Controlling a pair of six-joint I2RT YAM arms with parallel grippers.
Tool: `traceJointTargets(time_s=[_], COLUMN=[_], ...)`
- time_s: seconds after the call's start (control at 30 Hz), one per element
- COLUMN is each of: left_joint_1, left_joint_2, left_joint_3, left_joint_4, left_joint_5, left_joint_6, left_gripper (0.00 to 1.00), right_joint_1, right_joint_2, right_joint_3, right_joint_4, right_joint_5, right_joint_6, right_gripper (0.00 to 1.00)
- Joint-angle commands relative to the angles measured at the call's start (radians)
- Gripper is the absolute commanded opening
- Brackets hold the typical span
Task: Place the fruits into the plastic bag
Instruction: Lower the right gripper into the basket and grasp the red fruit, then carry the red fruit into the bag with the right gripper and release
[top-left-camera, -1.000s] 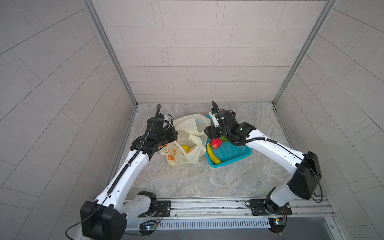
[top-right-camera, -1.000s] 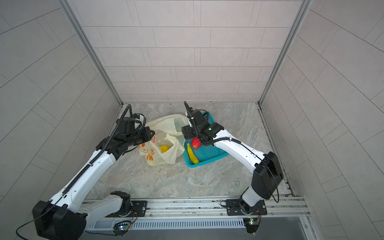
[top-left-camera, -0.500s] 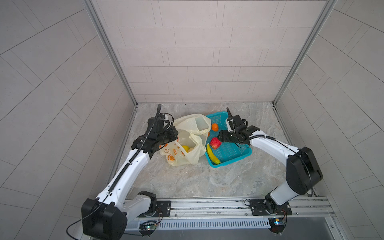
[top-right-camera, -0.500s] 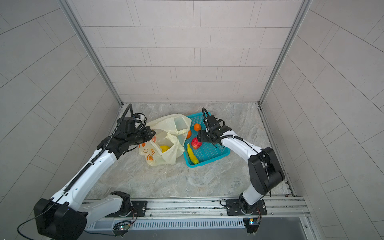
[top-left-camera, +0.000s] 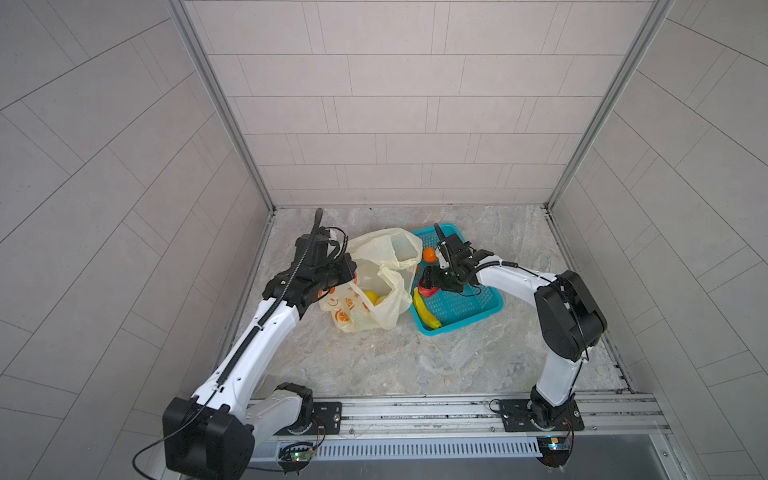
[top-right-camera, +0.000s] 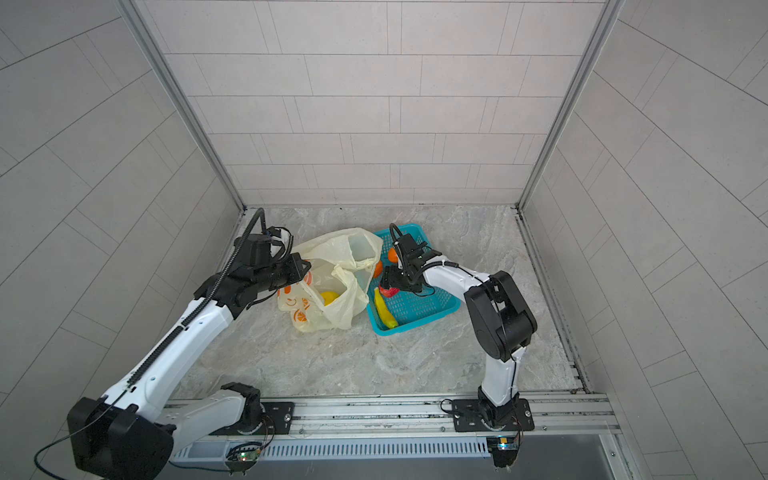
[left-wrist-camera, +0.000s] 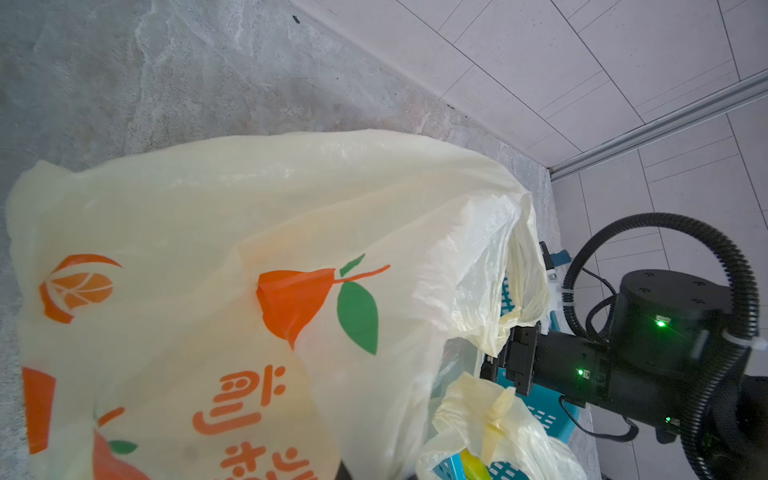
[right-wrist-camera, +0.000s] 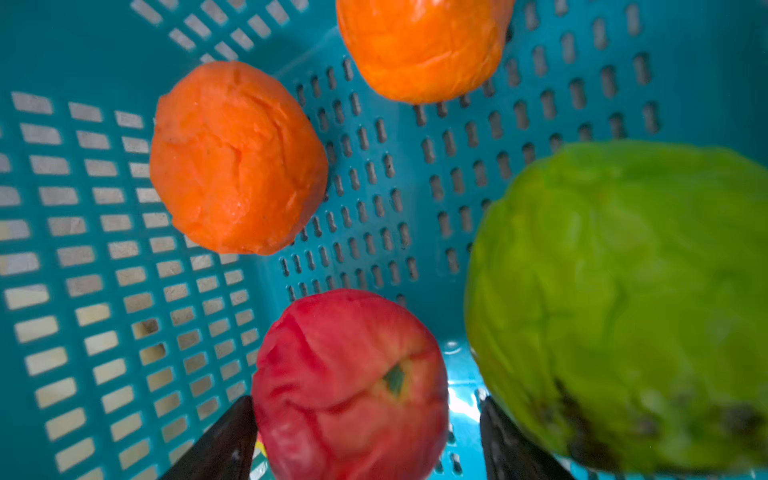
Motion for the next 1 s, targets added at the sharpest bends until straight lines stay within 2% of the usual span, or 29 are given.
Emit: traceJointTargets(time_s=[0.0,0.1,0.23,0.4,0.57,0.7,0.83,0.97], left_joint_1=[0.004,0.004,0.004,0.004,0.004,0.004,0.004,0.003], left_joint_2=[-0.001,0.000,-0.001,-0.002,-0.007,-0.006,-0.006,-0.008], left_joint_3=[-0.010,-0.011,-0.015,-0.016,-0.017,-0.019,-0.024,-0.023], left_joint_4=[0.006,0.003,0.001,0.002,0.004,0.008,0.015,0.018], left_joint_5=[-0.001,-0.001,-0.002,0.003,0.004,0.008,0.009,0.010], left_joint_6=[0.014,0.017,0.019,0.020,0.017,0.014,0.008,0.001], left_gripper=[0.00,0.00,0.00,0.00,0.00,0.00,0.00,0.00], right_joint_1=[0.000,0.000,0.000,0.000,0.002,0.032,0.118,0.212], right_joint_2=[0.042,0.058,0.051,-0.026,-0.175,-0.312,-0.372,-0.284], right_joint_3=[0.014,0.020,0.034,0.017,0.011,0.014,0.024,0.160], right_joint_4=[0.003,0.035,0.038,0.021,-0.004,0.066,0.239,0.225], right_joint_5=[0.019,0.023,0.025,0.061,0.104,0.110,0.029,-0.117], right_joint_6=[0.035,0.039,0.031,0.000,-0.032,-0.078,-0.121,-0.153], right_gripper=[0.80,0.76,0.63,0.50,0.49,0.49,0.49,0.50])
